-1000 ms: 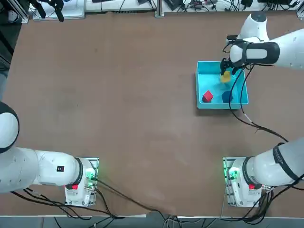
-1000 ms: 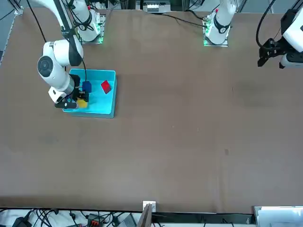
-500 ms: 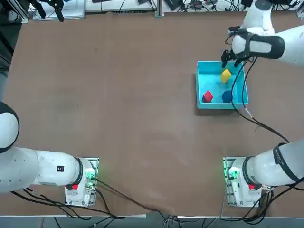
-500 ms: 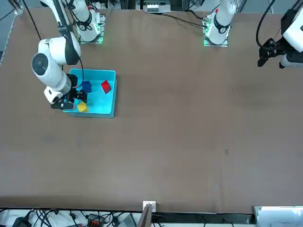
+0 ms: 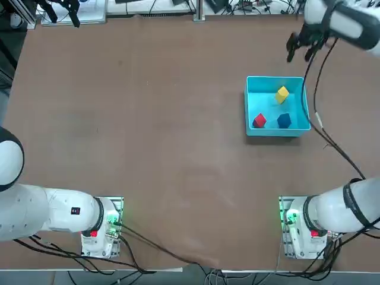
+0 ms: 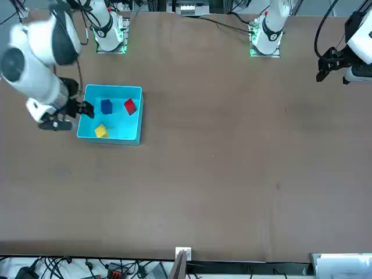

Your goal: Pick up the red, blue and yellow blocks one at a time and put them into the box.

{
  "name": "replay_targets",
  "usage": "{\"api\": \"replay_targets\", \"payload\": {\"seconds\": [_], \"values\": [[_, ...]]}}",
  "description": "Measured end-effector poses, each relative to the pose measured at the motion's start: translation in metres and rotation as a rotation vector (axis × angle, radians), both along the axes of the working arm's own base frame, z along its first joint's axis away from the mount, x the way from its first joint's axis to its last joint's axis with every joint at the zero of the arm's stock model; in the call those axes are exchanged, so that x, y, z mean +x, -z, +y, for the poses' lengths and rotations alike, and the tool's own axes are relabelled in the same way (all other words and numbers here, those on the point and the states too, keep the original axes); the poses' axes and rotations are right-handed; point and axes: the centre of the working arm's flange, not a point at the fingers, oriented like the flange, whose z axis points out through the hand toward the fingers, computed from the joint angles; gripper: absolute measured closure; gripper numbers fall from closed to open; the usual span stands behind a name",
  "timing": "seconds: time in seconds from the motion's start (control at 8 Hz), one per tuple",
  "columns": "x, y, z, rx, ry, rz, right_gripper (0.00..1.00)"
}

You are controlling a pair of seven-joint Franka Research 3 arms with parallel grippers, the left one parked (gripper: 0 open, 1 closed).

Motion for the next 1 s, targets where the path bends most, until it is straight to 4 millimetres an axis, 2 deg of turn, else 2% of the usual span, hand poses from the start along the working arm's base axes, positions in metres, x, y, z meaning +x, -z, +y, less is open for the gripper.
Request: {"api": "replay_targets", "payload": {"seconds": [0.25,0.38,0.5,0.75,1.0], "values": [[-0.004,-0.072,-0.001,0.007,0.002,-0.067,0.0],[-0.006,-0.1,-0.001,0.01,0.003,-0.097,0.0],[-0.009,-0.117,-0.002,0.011,0.006,-0.101,0.0],[-0.009,-0.131,-0.009,0.011,0.022,-0.109,0.0],[-0.007,-0.131,-0.027,0.01,0.052,-0.109,0.0]]}}
